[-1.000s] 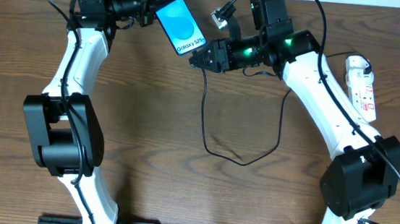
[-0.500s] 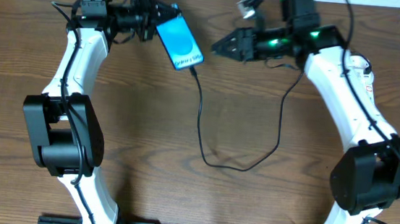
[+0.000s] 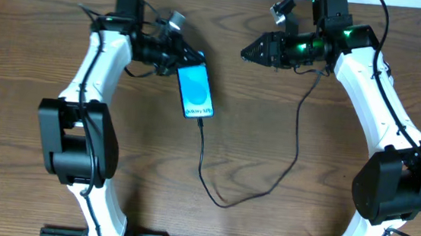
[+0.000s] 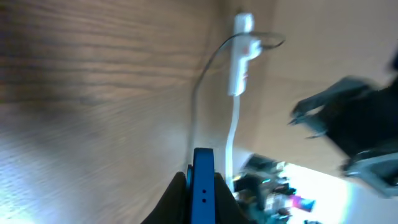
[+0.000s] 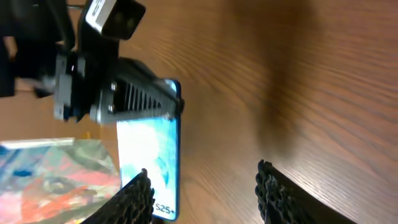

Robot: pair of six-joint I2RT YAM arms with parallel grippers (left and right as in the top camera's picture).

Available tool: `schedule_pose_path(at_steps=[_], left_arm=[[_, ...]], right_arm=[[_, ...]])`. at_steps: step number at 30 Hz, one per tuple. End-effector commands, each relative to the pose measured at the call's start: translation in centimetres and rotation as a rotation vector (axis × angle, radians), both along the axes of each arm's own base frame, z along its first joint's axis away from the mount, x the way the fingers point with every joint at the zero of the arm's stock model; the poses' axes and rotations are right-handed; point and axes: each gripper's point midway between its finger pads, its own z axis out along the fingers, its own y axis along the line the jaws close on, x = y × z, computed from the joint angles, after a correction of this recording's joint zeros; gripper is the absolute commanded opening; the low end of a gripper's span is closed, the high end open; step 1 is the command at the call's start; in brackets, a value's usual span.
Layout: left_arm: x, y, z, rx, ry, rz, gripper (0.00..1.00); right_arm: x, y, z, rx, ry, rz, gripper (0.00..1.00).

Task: Plug charger to phone and switch on socket
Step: 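Release the plug and lower the phone toward the table with the left gripper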

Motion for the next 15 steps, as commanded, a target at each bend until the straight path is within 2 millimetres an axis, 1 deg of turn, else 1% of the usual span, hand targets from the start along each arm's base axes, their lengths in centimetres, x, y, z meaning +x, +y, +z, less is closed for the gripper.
schedule_pose_path(at_steps=[1,4,7,11,15], left_arm=[[-0.9,-1.6,-2.1,0.087,-0.075,-0.108,0.07],[-1.7,-3.5,-3.5,0.088,-0.061,-0.166,0.07],[-2.1,-4.6,-5.5,0.090,-0.028,-0.197,0.07],[-1.8,-5.0,-8.0,0.092,0.003,-0.206,0.07],[-1.2,-5.1,-9.8,0.092,0.010,-0.199,0.07]], right_arm=[[0.0,-0.3,-0.4,-0.071,-0.028,-0.013,0.53],[-0.3,-0.7,-0.9,-0.097,-0.015,-0.015,0.52],[-0.5,-0.9,-1.2,-0.114,-0.002,-0.021,0.52],[-0.7,-1.0,-1.4,-0.121,0.011,-0.022,0.52],[-0.7,-1.0,-1.4,-0.121,0.014,-0.022,0.52]])
